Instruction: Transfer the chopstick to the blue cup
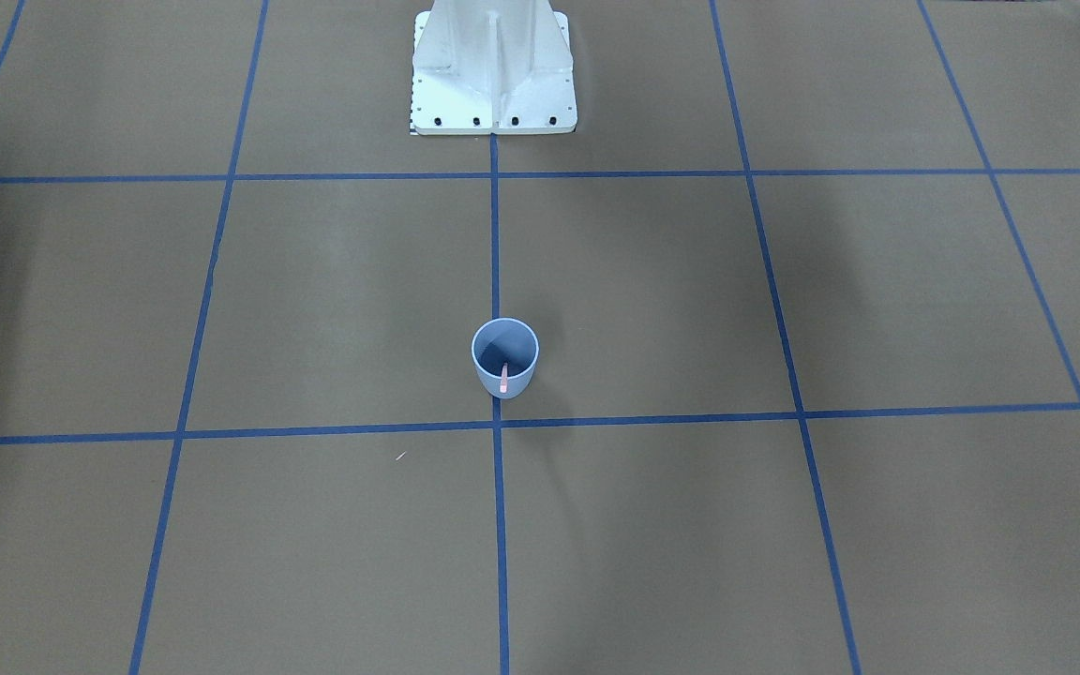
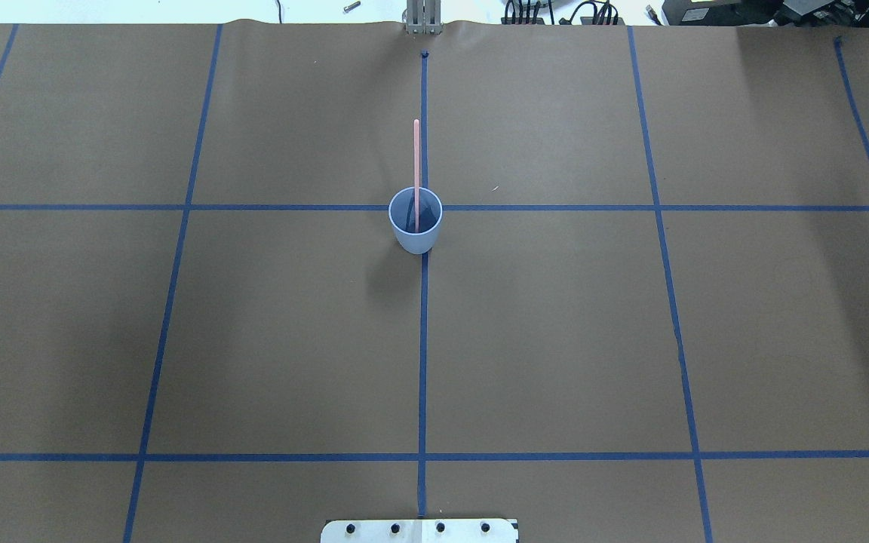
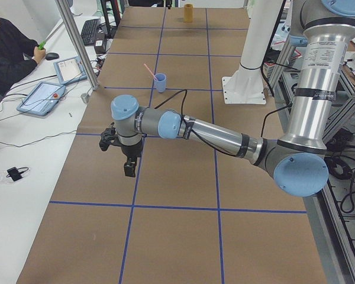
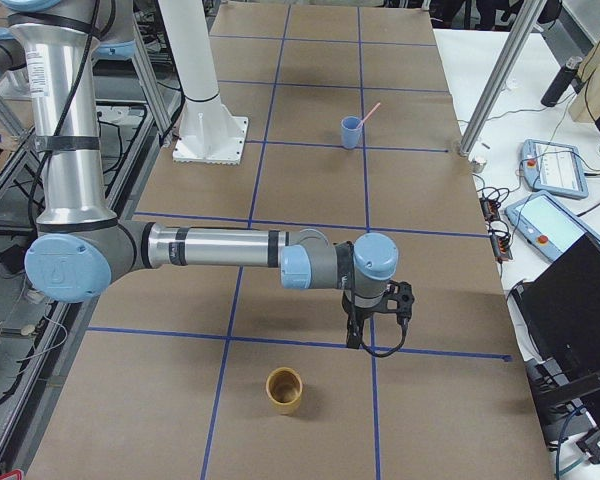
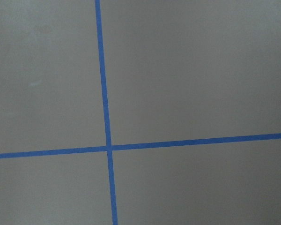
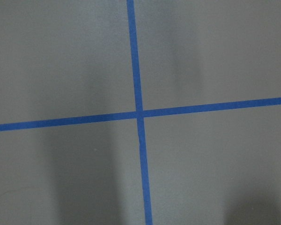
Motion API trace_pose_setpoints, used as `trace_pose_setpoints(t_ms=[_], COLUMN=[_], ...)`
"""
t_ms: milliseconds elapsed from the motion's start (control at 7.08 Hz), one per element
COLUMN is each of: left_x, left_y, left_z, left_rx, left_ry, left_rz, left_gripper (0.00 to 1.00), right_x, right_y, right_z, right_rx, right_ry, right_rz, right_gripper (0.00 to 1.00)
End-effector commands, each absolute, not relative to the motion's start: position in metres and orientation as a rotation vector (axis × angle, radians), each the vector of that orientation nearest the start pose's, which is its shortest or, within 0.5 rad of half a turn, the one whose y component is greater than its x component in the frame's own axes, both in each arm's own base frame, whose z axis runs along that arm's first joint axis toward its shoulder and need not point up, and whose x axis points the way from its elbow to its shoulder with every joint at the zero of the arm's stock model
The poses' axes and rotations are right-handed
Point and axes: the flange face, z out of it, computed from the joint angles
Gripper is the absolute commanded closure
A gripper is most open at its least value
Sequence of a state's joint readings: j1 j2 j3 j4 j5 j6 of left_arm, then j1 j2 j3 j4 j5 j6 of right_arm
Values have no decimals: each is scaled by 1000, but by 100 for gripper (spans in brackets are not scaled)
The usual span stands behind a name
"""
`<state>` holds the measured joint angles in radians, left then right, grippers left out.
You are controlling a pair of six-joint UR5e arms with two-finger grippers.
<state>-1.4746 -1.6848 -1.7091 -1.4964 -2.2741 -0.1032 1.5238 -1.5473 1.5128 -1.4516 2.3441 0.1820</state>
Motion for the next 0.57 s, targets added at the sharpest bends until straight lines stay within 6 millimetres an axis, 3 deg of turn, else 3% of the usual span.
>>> trace_pose_setpoints(t_ms=[0, 141, 283, 424], left_x=[-21, -24, -42, -38], left_y=[-532, -530, -528, -526], left_z=[587, 593, 597, 596], left_rx=[120, 110, 100, 83], left_ry=[715, 723, 750, 814], left_rz=[59, 47, 7, 5], left_gripper=[2, 2, 2, 2], right_x=[41, 40, 41, 50], right_y=[-498, -497, -501, -508], right_z=[680, 678, 660, 642], right_rx=[44, 11, -25, -43], right_ry=[-794, -803, -842, -850], right_rz=[77, 88, 106, 132], right_gripper=[0, 0, 0, 0])
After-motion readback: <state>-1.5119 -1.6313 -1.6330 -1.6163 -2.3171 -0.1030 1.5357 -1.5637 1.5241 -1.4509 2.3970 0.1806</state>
